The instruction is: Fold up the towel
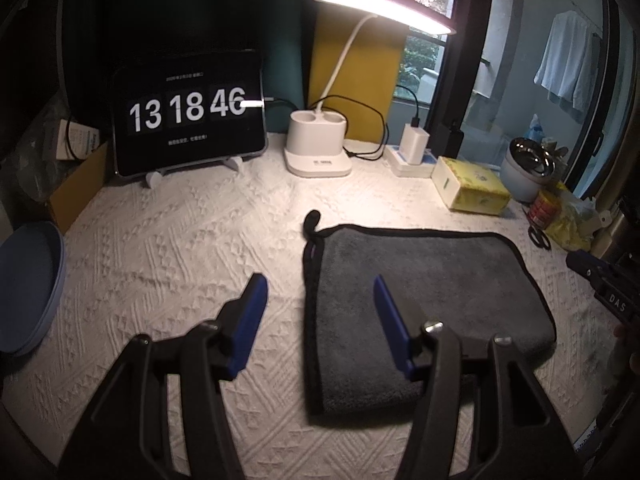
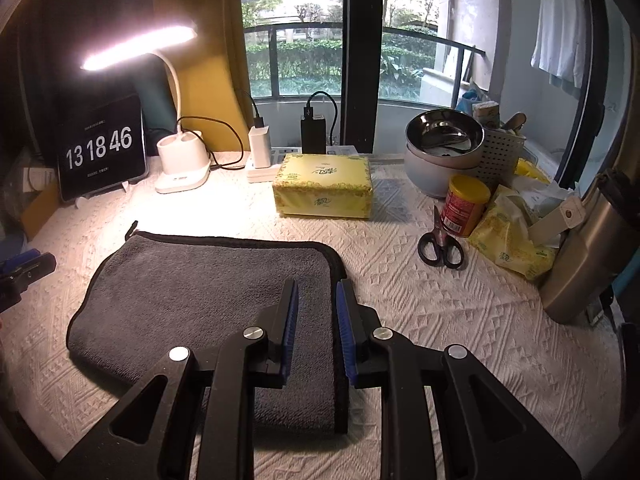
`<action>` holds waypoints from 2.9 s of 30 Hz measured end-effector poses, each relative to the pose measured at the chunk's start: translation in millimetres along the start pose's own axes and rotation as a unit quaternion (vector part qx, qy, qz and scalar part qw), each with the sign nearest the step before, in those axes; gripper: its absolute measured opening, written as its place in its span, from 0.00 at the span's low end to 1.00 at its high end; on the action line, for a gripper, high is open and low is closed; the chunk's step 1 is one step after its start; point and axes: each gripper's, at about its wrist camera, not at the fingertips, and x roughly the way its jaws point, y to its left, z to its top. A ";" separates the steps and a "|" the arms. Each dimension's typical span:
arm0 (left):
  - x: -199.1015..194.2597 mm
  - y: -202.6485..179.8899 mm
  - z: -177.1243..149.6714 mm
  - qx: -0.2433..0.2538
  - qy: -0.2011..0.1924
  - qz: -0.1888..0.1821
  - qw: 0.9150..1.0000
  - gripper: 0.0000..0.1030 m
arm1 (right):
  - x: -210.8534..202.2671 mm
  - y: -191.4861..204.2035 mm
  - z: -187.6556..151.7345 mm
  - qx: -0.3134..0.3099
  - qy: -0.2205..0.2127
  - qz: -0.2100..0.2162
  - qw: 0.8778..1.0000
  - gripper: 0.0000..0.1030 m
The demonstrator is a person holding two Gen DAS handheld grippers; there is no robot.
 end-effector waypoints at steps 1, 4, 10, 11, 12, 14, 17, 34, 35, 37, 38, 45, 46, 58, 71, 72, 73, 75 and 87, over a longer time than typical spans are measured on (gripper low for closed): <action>-2.8 -0.3 -1.0 0.000 -0.002 0.000 1.000 0.55 | -3.4 0.6 -1.3 0.000 -0.001 0.001 1.000 0.21; -12.6 -1.6 -4.3 0.003 -0.008 -0.002 1.000 0.55 | -11.6 2.7 -4.6 -0.002 -0.004 0.002 1.000 0.21; -30.2 -3.5 -10.9 0.008 -0.020 -0.008 1.000 0.55 | -27.2 6.6 -11.3 -0.005 -0.009 0.005 1.000 0.21; -32.9 -3.4 -12.0 0.007 -0.021 -0.009 1.000 0.55 | -29.4 7.4 -12.1 -0.005 -0.010 0.005 1.000 0.21; -35.1 -3.1 -13.2 0.007 -0.023 -0.011 1.000 0.55 | -31.7 8.3 -12.9 -0.005 -0.011 0.005 1.000 0.21; -40.5 -3.0 -15.6 0.007 -0.026 -0.013 1.000 0.55 | -37.6 9.6 -14.9 -0.007 -0.014 0.005 1.000 0.21; -48.8 -2.7 -19.0 0.008 -0.031 -0.017 0.999 0.55 | -46.0 11.2 -17.9 -0.007 -0.018 0.005 1.000 0.21; -97.1 -5.6 -39.3 0.019 -0.064 -0.027 0.997 0.58 | -91.6 21.4 -33.8 -0.018 -0.039 0.006 0.999 0.21; -100.4 -5.7 -40.5 0.019 -0.066 -0.029 0.997 0.58 | -94.3 21.9 -34.8 -0.018 -0.041 0.006 0.999 0.21; -106.7 -6.1 -42.5 0.020 -0.070 -0.031 0.997 0.59 | -99.9 23.1 -37.1 -0.019 -0.043 0.007 0.999 0.21; -110.1 -6.2 -43.6 0.020 -0.073 -0.032 0.997 0.59 | -102.9 23.6 -38.5 -0.020 -0.044 0.007 0.999 0.21; -129.5 -7.5 -52.1 0.023 -0.084 -0.039 0.995 0.59 | -121.7 26.5 -47.6 -0.020 -0.053 0.005 0.998 0.22; -132.2 -7.1 -53.4 0.022 -0.084 -0.042 0.995 0.59 | -125.1 27.2 -49.3 -0.021 -0.055 0.005 0.998 0.22; -168.1 -6.1 -68.3 0.026 -0.106 -0.057 0.992 0.60 | -160.9 33.3 -66.0 -0.022 -0.077 0.003 0.997 0.22; -212.3 -9.8 -78.3 0.038 -0.138 -0.066 0.987 0.60 | -215.7 34.1 -78.3 -0.024 -0.117 -0.008 0.993 0.22; -215.5 -10.4 -78.6 0.040 -0.141 -0.066 0.987 0.60 | -218.9 33.8 -78.6 -0.023 -0.120 -0.009 0.992 0.22; -218.7 -10.8 -79.2 0.041 -0.144 -0.066 0.987 0.60 | -224.4 33.4 -79.3 -0.023 -0.124 -0.009 0.992 0.22; -225.4 -11.6 -79.5 0.042 -0.150 -0.066 0.986 0.60 | -231.0 33.0 -79.6 -0.022 -0.129 -0.010 0.991 0.22; -262.4 -14.1 -79.4 0.050 -0.196 -0.074 0.976 0.92 | -280.4 35.6 -79.5 -0.029 -0.178 -0.011 0.983 0.33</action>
